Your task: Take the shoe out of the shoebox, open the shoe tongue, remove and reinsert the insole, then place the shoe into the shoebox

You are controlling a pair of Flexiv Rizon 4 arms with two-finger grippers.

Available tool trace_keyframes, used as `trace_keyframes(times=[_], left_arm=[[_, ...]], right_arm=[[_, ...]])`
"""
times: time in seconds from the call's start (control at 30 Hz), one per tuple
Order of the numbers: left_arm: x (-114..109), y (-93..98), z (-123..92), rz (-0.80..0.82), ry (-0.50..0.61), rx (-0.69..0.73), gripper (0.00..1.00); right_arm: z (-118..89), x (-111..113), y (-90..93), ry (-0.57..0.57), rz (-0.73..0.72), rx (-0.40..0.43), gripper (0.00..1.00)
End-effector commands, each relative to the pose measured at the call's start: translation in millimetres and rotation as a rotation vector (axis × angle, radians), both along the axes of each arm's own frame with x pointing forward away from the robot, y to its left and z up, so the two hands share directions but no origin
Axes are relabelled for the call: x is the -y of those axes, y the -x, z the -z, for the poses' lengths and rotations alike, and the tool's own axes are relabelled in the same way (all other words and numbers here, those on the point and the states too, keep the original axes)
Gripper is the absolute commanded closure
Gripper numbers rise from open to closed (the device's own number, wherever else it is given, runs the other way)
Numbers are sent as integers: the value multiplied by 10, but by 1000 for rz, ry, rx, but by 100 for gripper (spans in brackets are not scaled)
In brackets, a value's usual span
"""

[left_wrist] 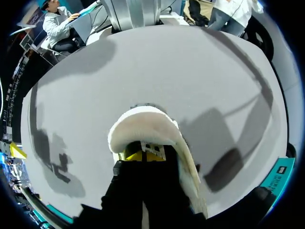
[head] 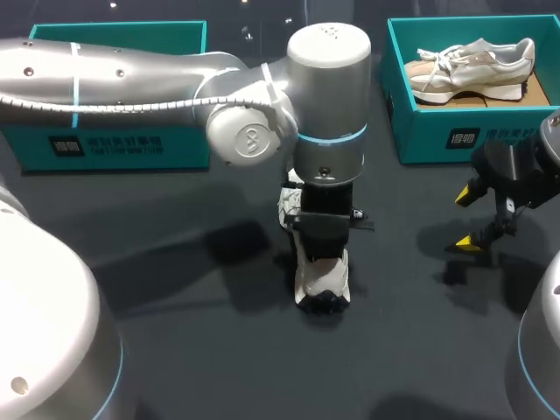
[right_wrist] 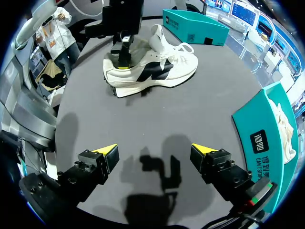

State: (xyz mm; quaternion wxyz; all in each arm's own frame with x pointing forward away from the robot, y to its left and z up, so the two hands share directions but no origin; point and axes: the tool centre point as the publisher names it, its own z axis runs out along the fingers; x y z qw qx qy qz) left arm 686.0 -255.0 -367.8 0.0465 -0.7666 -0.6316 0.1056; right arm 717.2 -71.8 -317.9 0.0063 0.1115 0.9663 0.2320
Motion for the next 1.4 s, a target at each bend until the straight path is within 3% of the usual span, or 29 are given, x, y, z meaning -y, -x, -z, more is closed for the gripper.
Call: trace_keyframes(times=[0.03,0.27,0.4,0.53,0.73,0.9,1.17,1.2,1.33,1.4], left_arm=[[-32,97,-28,5,18,10,100],[76,62,388,-4,-38,-25,100],[26,-14,473,-32,-61,7,100],[-84,-108,350,-54,-54,66,100],[-227,-230,-32,-83,0,162,100],[-226,-322,-274,-111,31,213,100],[-138,-444,-407,-131,34,274,100],[-128,-450,-404,-132,30,285,94],[-91,-483,-348,-140,16,289,90],[-79,-506,-300,-150,7,286,83]], right_arm=[[1,-7,13,3,2,1,0],[1,-7,13,3,2,1,0],[1,-7,13,3,2,1,0],[1,-7,13,3,2,1,0],[1,-7,13,3,2,1,0],[1,-7,13,3,2,1,0],[1,-7,13,3,2,1,0],[1,-7,13,3,2,1,0],[1,-7,13,3,2,1,0],[1,-7,13,3,2,1,0]])
